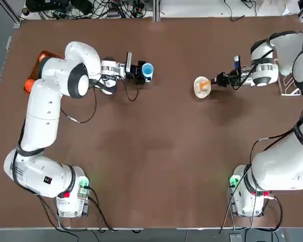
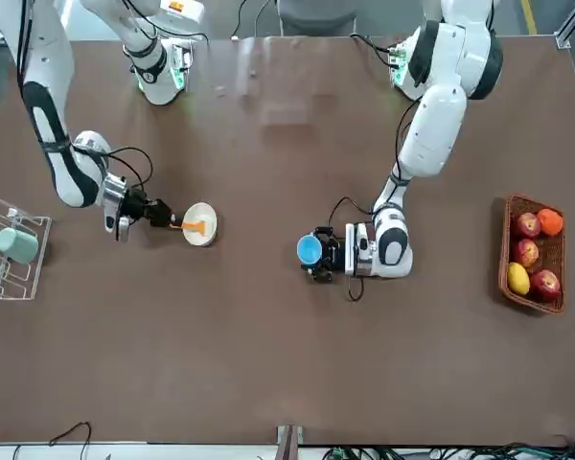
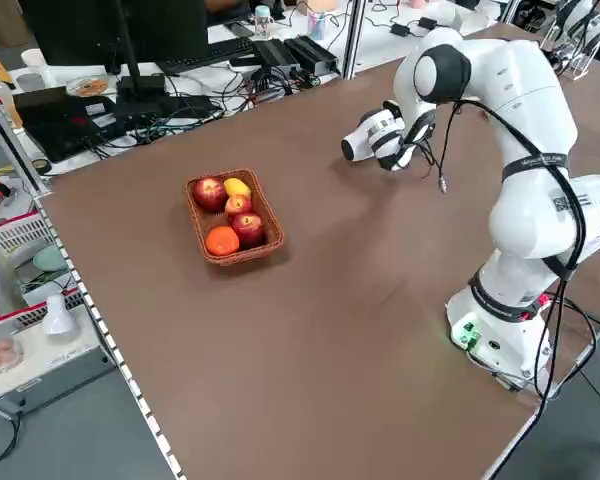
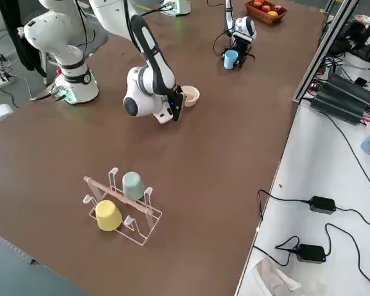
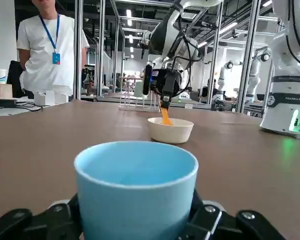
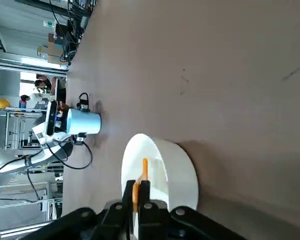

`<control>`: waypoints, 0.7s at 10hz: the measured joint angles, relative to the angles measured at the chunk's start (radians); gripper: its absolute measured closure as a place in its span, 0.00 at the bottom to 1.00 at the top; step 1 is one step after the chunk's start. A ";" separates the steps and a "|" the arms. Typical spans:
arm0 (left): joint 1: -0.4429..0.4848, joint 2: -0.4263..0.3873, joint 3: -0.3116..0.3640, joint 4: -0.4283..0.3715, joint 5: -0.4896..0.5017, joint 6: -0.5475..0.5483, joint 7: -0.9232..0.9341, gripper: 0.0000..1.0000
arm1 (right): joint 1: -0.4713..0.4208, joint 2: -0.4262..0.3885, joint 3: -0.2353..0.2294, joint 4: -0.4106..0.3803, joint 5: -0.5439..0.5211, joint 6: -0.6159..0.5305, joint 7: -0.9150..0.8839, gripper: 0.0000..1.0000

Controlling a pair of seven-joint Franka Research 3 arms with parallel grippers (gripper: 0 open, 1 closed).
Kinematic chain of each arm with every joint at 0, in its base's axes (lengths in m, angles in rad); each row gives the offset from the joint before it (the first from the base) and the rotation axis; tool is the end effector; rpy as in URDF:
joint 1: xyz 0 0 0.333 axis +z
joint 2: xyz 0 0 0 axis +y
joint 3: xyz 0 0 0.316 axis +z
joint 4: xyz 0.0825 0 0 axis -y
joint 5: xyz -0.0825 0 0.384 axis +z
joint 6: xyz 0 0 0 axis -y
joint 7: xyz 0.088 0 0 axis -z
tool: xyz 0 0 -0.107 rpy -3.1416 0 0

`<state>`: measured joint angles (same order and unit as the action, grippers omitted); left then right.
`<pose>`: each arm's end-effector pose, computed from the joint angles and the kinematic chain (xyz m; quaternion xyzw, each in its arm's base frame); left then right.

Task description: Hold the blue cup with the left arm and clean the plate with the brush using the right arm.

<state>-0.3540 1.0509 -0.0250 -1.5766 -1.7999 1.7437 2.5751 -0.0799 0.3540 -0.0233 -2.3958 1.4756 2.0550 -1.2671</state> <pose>0.5689 -0.3192 0.0452 0.5020 -0.5074 0.4552 0.5323 0.4568 0.0057 0.1571 -0.8566 0.0321 -0.0911 0.5069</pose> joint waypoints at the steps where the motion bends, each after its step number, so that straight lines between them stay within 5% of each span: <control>1: 0.000 0.000 0.000 0.000 0.000 0.000 0.000 0.26 | 0.004 -0.011 0.001 -0.003 0.000 0.000 0.010 0.95; 7: -0.003 -0.001 0.000 0.001 0.000 0.005 0.000 0.26 | 0.034 -0.087 0.001 -0.021 -0.001 0.000 0.095 0.95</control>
<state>-0.3569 1.0494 -0.0249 -1.5757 -1.7998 1.7488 2.5753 -0.0459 0.2670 -0.0219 -2.4167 1.4747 2.0549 -1.1723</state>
